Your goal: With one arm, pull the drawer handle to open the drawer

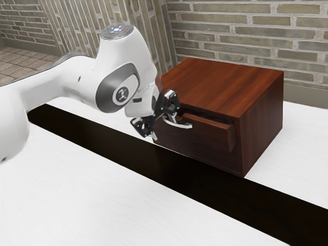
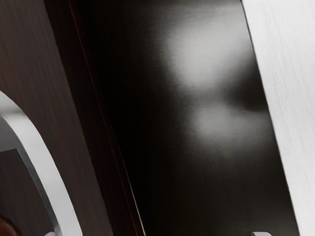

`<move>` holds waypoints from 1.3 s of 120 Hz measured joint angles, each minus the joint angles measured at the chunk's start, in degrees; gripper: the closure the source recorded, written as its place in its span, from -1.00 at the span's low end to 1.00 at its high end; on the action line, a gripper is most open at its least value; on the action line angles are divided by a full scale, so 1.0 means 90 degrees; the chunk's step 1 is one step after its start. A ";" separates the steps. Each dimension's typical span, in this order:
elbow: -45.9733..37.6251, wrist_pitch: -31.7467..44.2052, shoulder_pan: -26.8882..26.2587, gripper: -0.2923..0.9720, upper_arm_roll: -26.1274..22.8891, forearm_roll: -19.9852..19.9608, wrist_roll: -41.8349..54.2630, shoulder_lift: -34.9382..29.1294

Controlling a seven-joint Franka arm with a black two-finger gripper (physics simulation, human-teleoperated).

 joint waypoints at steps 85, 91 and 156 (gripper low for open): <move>-0.2156 0.0340 -0.0305 -0.08 -0.0005 0.0256 -0.0115 -0.1841; -0.2281 0.0361 -0.0325 -0.03 -0.0002 0.0259 -0.0122 -0.1977; -0.0989 -0.1151 0.0526 -0.40 -0.0560 0.0294 -0.0381 -0.3574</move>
